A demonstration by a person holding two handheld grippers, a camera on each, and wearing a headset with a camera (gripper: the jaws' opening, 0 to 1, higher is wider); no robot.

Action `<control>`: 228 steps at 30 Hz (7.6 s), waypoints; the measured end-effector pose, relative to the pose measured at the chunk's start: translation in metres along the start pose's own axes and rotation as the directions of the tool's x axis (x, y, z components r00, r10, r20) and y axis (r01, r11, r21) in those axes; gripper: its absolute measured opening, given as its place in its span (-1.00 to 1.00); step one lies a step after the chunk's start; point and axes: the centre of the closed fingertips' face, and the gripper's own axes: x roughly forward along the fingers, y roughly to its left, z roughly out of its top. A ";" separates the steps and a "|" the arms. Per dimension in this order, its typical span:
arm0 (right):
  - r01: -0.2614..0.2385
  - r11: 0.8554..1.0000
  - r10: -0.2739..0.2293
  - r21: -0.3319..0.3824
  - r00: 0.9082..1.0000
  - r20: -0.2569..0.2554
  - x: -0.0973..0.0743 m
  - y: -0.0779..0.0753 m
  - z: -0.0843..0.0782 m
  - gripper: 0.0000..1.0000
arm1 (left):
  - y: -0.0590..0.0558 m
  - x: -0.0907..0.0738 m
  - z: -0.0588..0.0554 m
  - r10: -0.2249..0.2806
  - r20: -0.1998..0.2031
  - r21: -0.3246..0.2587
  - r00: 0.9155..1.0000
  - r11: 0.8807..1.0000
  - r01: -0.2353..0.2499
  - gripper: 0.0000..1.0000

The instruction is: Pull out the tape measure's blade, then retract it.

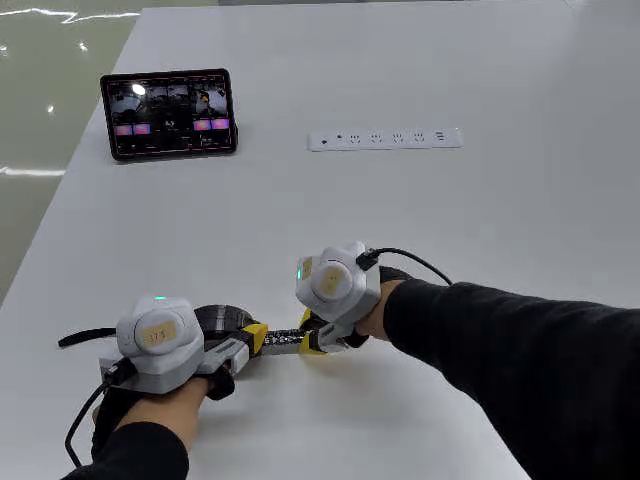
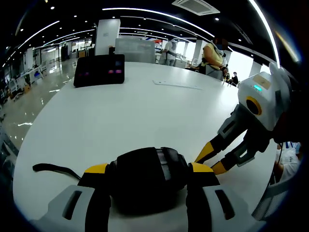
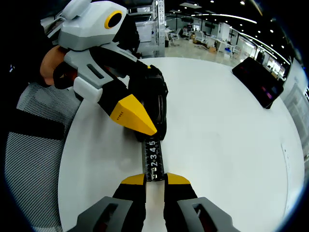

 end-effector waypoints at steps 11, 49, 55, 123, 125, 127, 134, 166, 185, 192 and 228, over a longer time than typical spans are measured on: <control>-0.002 1.000 0.002 -0.001 1.000 0.012 0.003 0.000 0.005 -0.81 | 0.000 0.000 0.000 -0.003 -0.001 -0.002 1.000 1.000 0.003 0.17; -0.002 1.000 0.003 -0.016 0.999 0.046 0.013 0.002 0.022 -0.80 | 0.000 0.000 0.000 -0.002 -0.001 -0.005 1.000 1.000 0.002 0.17; -0.005 1.000 0.005 -0.006 0.999 0.052 0.015 0.002 0.024 -0.79 | 0.000 0.000 0.000 -0.003 -0.001 -0.005 1.000 1.000 0.003 0.17; 0.046 0.998 -0.043 -0.046 0.997 0.070 0.005 0.004 0.036 -0.63 | 0.000 -0.009 0.021 -0.008 0.041 -0.043 0.999 0.999 0.010 0.22; 0.055 0.998 -0.051 -0.043 0.996 0.072 0.000 0.004 0.035 -0.62 | 0.000 -0.010 0.024 -0.014 0.044 -0.047 0.999 0.999 0.016 0.27; 0.064 0.998 -0.062 -0.027 0.994 0.086 -0.005 0.005 0.033 -0.60 | 0.001 -0.010 0.024 -0.016 0.044 -0.039 0.999 0.999 0.017 0.32; 0.098 0.994 -0.105 0.052 0.984 0.145 -0.024 0.009 0.023 -0.56 | 0.002 -0.018 0.024 -0.043 0.045 -0.009 0.998 0.999 0.043 0.48; 0.213 0.939 -0.267 0.268 0.946 0.186 -0.101 0.024 -0.061 -0.21 | -0.010 -0.059 -0.003 -0.394 -0.087 0.192 0.915 0.895 0.404 0.98; 0.251 0.922 -0.304 0.296 0.940 0.152 -0.134 0.046 -0.120 0.15 | 0.013 -0.069 -0.005 -0.382 -0.138 0.273 0.914 0.873 0.405 0.98; 0.260 0.892 -0.342 0.370 0.923 0.174 -0.157 0.046 -0.138 0.34 | 0.019 -0.075 -0.007 -0.377 -0.162 0.292 0.912 0.864 0.410 0.98; 0.299 0.822 -0.414 0.486 0.898 0.147 -0.218 0.060 -0.203 0.98 | 0.040 -0.095 -0.003 -0.365 -0.171 0.309 0.915 0.862 0.402 0.98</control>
